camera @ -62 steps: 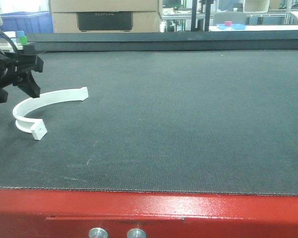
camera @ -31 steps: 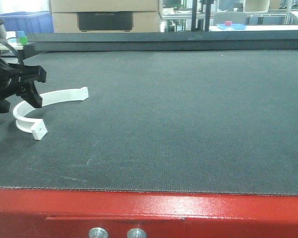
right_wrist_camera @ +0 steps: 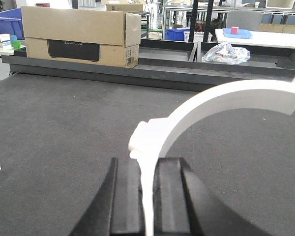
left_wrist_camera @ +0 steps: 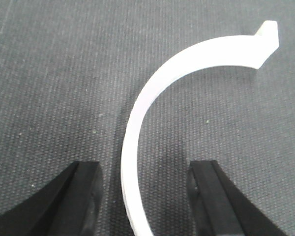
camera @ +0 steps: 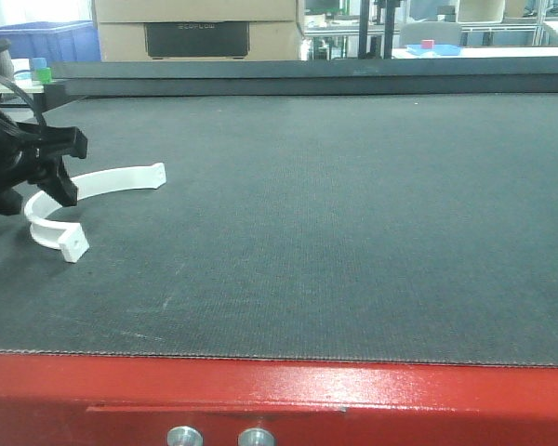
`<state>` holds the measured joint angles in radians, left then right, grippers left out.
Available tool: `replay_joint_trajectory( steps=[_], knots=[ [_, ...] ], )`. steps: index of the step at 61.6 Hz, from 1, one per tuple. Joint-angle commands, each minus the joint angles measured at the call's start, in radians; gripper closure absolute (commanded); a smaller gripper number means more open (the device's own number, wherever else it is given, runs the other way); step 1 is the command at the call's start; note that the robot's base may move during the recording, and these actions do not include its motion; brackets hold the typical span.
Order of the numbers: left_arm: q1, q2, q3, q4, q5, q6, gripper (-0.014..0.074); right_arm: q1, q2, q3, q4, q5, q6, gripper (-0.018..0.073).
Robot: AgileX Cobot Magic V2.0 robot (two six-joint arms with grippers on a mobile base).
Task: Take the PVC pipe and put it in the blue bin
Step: 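Close the left gripper on the clamp's curved side and lift it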
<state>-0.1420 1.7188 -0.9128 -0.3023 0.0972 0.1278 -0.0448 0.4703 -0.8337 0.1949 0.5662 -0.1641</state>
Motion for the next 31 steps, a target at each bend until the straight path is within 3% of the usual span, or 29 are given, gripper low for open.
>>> replay_joint_trajectory(
  steps=[1, 22, 31],
  knots=[
    [-0.003, 0.014, -0.006, -0.009, -0.008, -0.001, 0.0302, -0.001, -0.005, -0.001, -0.001, -0.034, -0.002, 0.0728],
    [-0.003, 0.031, -0.006, -0.009, -0.036, -0.001, 0.0315, -0.001, -0.005, -0.001, -0.001, -0.035, -0.002, 0.0728],
    [-0.003, 0.031, -0.006, -0.009, -0.036, -0.001, 0.0482, -0.001, -0.005, -0.001, -0.001, -0.043, -0.002, 0.0728]
  ],
)
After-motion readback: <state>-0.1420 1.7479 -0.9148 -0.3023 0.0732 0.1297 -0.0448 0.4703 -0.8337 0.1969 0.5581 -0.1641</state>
